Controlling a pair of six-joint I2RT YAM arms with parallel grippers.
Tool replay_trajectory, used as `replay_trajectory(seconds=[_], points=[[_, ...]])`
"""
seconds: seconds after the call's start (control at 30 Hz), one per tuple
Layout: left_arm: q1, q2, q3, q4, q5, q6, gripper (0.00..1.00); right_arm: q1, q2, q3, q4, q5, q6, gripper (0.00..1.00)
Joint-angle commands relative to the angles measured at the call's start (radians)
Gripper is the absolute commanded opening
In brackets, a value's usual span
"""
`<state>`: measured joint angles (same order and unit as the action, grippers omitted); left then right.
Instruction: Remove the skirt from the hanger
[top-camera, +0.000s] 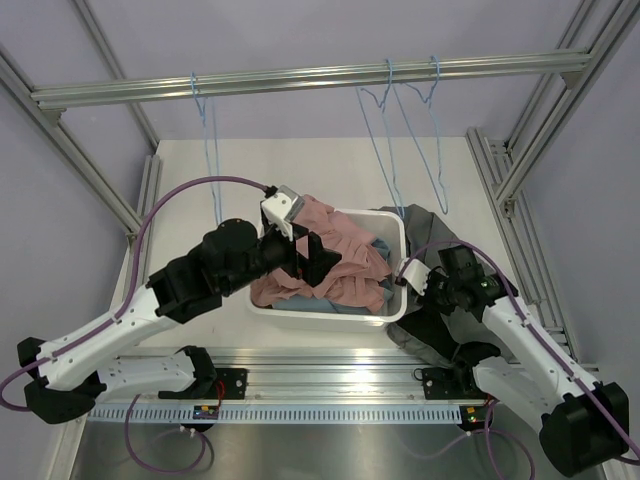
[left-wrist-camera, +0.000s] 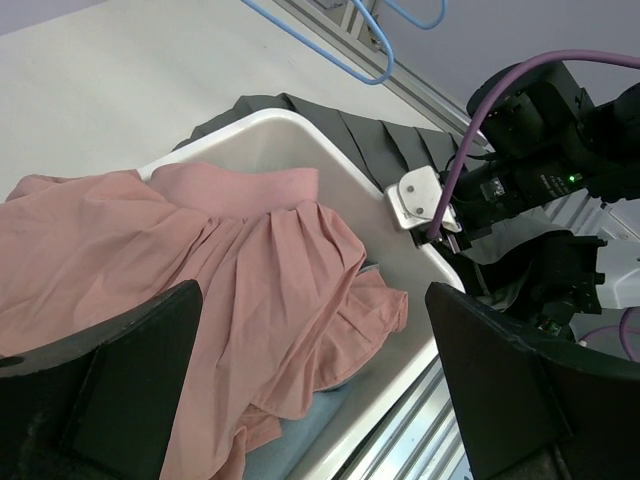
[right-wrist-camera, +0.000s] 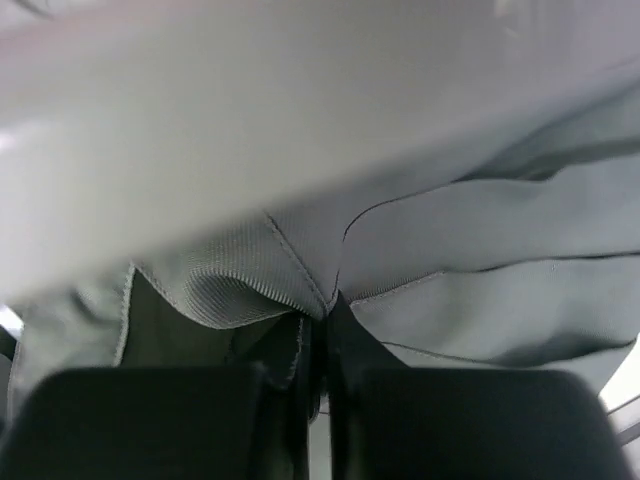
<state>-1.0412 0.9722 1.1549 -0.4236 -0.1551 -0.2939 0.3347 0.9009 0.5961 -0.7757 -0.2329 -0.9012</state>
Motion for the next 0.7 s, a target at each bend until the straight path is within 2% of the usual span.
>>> replay_trajectory(seconds=[0.0,0.17,0.33,0.5,0.67], points=[[-0.014,0.005,-0.009,0.100,0.035,0.008,0.99,0.006,-0.040,0.025,0.015,0.032,0.047,0.00],[-0.019,0.019,-0.011,0.152,0.110,0.061,0.99,-0.017,-0.172,0.157,-0.157,-0.006,0.053,0.00],[-0.023,0.065,0.000,0.227,0.241,0.116,0.99,-0.069,-0.264,0.407,-0.283,-0.069,0.097,0.00],[-0.028,0.172,0.069,0.282,0.347,0.191,0.99,-0.069,-0.228,0.698,-0.315,-0.121,0.169,0.00],[-0.040,0.304,0.279,0.278,0.416,0.275,0.99,-0.069,-0.139,0.972,-0.316,-0.238,0.280,0.00]])
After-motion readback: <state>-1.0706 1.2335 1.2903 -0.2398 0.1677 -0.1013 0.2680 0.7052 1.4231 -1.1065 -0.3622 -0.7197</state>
